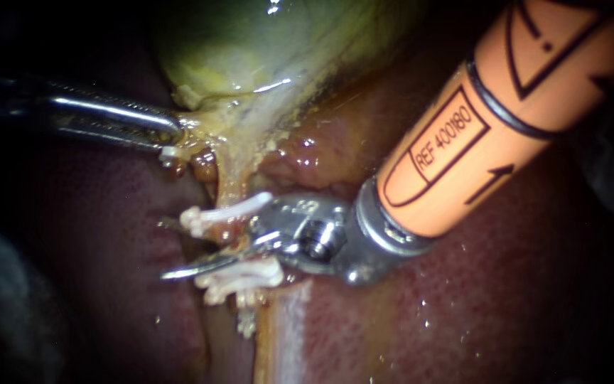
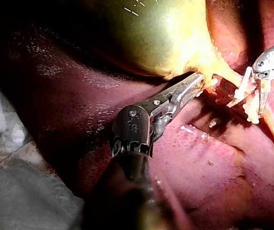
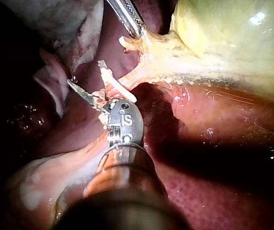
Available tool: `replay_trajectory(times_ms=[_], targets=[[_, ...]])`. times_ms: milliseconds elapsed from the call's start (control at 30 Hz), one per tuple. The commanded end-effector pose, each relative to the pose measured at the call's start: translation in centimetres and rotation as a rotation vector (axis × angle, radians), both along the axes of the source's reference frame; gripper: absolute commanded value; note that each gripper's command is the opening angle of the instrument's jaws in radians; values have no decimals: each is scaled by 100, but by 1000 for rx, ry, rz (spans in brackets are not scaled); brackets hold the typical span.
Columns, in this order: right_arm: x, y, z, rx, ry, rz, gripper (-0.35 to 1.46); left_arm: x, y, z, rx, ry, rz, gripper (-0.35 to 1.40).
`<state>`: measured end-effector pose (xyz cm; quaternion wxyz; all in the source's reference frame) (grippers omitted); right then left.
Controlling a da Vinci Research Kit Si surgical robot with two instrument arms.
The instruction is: Go to the cutting position right tube
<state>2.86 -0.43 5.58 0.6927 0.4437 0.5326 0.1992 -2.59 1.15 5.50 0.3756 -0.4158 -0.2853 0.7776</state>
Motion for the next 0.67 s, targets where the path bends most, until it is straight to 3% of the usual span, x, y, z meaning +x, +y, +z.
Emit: replay_trajectory(times_ms=[33,167,667], targets=[[0,1,-3,3,4,2,132,0,0,0,0,0,0,-35],[-1,3,-11,10,14,8,132,0,0,0,0,0,0,-35],[-2,3,-9,20,10,8,130,1,1,1,0,-1,1,-35]])
